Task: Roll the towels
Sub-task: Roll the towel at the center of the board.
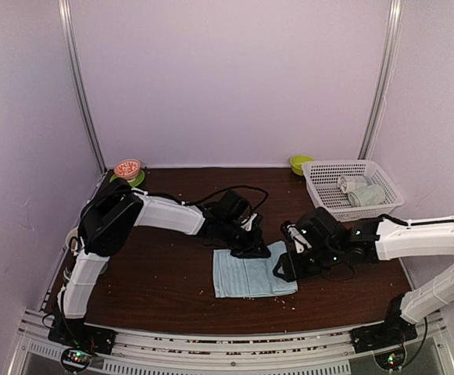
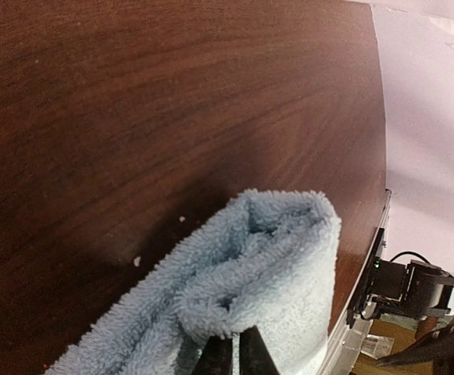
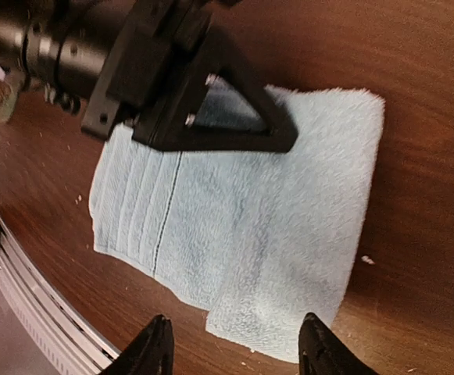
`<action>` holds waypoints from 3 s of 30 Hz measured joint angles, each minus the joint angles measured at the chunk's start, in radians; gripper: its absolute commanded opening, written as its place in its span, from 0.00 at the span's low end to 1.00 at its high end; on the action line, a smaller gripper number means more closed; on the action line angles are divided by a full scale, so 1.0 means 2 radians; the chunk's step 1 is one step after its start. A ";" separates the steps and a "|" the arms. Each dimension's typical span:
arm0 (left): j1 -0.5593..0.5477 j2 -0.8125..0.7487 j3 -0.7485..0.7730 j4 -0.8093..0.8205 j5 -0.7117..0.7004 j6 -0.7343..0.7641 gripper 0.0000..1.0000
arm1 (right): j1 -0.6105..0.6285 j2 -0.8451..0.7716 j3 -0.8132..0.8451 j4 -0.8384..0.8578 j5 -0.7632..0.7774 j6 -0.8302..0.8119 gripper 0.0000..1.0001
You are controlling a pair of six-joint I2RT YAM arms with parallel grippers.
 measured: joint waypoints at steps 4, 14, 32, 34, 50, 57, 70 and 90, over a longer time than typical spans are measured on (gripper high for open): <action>0.000 0.000 -0.002 0.001 0.000 0.000 0.05 | -0.052 -0.061 -0.051 0.044 -0.005 0.038 0.62; 0.000 0.000 -0.006 0.003 0.000 0.000 0.05 | -0.112 -0.038 -0.165 0.185 -0.071 0.134 0.61; 0.000 -0.003 -0.019 0.019 0.000 0.000 0.04 | -0.122 0.046 -0.186 0.310 -0.132 0.186 0.12; 0.000 -0.005 -0.021 0.019 0.000 0.000 0.04 | -0.122 0.050 -0.184 0.309 -0.135 0.180 0.01; -0.001 -0.071 -0.066 -0.031 -0.017 0.027 0.28 | -0.118 0.014 -0.032 0.057 -0.036 0.044 0.00; 0.000 -0.126 -0.093 -0.051 -0.032 0.046 0.26 | -0.094 0.058 0.040 -0.060 0.061 -0.003 0.00; 0.001 -0.130 -0.118 -0.053 -0.055 0.053 0.18 | 0.004 0.169 0.158 -0.163 0.209 0.003 0.00; 0.006 -0.111 -0.133 -0.069 -0.114 0.065 0.00 | 0.047 0.199 0.190 -0.163 0.212 0.010 0.00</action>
